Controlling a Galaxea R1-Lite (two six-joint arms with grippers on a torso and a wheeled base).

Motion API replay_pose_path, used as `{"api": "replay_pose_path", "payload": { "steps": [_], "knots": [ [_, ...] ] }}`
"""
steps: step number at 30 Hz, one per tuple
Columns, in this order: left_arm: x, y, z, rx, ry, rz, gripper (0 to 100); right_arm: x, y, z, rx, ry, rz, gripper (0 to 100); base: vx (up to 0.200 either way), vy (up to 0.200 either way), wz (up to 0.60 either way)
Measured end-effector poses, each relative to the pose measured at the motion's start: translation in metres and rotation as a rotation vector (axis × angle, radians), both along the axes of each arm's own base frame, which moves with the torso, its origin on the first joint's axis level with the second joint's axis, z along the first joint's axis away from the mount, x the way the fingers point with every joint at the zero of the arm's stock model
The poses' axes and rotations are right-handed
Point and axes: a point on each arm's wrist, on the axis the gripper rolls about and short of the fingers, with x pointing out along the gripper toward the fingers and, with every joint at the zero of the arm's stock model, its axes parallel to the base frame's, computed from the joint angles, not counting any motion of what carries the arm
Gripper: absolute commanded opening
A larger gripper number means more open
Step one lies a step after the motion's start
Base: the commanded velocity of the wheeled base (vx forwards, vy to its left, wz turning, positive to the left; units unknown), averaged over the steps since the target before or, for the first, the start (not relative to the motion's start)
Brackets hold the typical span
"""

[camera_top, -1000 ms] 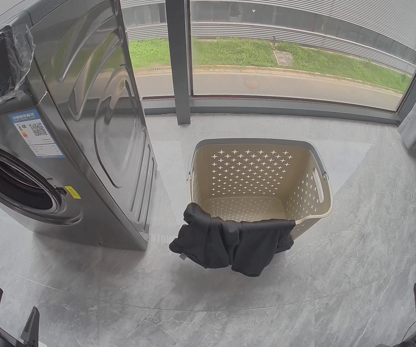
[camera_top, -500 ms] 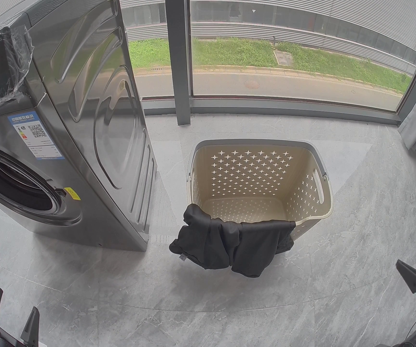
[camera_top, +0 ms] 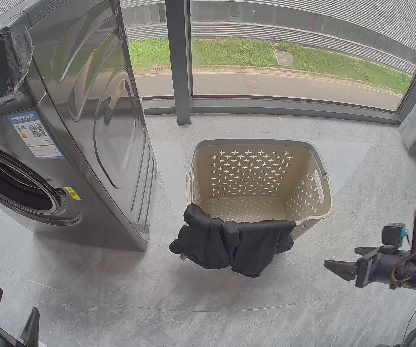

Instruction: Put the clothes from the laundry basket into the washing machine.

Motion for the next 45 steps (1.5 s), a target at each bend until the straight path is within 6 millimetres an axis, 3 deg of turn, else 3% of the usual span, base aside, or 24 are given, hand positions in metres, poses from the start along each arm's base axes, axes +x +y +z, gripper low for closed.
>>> {"api": "replay_pose_path", "payload": {
  "steps": [7, 18, 35, 45],
  "knots": [
    [0.0, 0.0, 0.0, -0.001, 0.0, 0.0, 100, 0.037, 0.04, -0.021, 0.003, 0.059, 0.043, 100, 0.0, 0.0, 0.0],
    [0.0, 0.0, 0.0, -0.002, 0.0, 0.0, 100, 0.073, 0.083, -0.053, -0.008, 0.11, 0.051, 100, 0.0, 0.0, 0.0],
    [0.0, 0.0, 0.0, -0.002, 0.0, 0.0, 100, 0.103, 0.112, -0.066, 0.034, 0.122, 0.018, 100, 0.0, 0.0, 0.0],
    [0.0, 0.0, 0.0, -0.001, 0.0, 0.0, 100, 0.106, 0.116, -0.072, 0.02, 0.133, 0.006, 100, 0.0, 0.0, 0.0]
  ]
}}
